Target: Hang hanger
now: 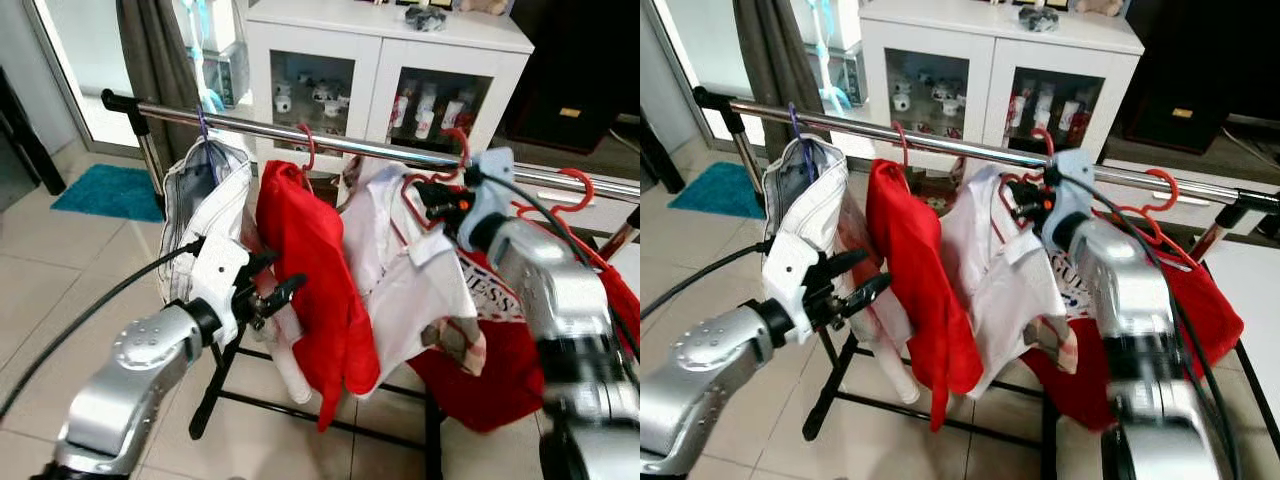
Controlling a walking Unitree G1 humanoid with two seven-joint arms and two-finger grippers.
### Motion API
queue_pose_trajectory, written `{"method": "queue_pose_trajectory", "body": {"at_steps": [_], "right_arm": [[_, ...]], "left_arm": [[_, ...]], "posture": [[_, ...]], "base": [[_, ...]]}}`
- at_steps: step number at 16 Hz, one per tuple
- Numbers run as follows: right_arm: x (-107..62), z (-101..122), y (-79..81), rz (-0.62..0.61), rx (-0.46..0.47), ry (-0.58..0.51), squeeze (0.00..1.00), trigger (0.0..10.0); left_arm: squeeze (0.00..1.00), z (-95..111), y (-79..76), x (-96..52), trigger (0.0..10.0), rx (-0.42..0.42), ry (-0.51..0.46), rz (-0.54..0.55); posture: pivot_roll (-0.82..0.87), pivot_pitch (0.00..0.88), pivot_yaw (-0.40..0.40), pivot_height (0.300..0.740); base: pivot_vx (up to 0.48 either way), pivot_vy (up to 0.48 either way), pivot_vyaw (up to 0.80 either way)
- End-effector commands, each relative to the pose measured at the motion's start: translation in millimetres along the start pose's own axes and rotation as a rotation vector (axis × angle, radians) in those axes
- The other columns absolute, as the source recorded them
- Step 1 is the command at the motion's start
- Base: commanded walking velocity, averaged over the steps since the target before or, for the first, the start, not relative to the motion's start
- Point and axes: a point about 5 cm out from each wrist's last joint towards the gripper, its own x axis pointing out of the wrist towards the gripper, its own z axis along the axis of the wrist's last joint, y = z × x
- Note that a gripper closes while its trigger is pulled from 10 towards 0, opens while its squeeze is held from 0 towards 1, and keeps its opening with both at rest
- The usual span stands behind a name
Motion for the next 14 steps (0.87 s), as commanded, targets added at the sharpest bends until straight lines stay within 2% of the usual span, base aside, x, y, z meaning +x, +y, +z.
{"method": "queue_pose_trajectory", "body": {"at_steps": [1,3,6,9,14], "right_arm": [[-7.2,-3,6.1,-0.013,0.005,-0.007,0.0,0.0],[-21.4,-27,14.4,-0.07,0.061,0.009,0.0,0.0],[-33.7,-39,30.9,-0.102,0.105,-0.017,0.0,0.0],[-41.5,-44,42.2,-0.136,0.113,-0.028,0.0,0.0],[-46.1,-42,45.5,-0.139,0.11,-0.035,0.0,0.0]], "left_arm": [[0.0,-1,-0.5,1.7,10.0,0.023,-0.002,0.03],[0.0,-2,-2.8,1.7,10.0,0.014,-0.003,0.057],[0.0,-5,-3.9,0.2,10.0,-0.003,-0.003,0.091],[0.0,-8,-4.8,-1.1,10.0,-0.009,0.001,0.1],[0.0,-9,-6.7,-0.3,10.0,-0.023,0.002,0.096]], "posture": [[-0.1,0.0,-0.031,0.74],[-0.09,0.0,-0.042,0.74],[-0.08,0.0,-0.047,0.74],[-0.09,0.0,-0.04,0.74],[-0.1,0.0,-0.036,0.74]], "base": [[0.0,0.0,0.0],[0.0,0.0,0.0],[0.0,0.0,0.0],[0.0,0.0,0.0],[0.0,0.0,0.0]]}}
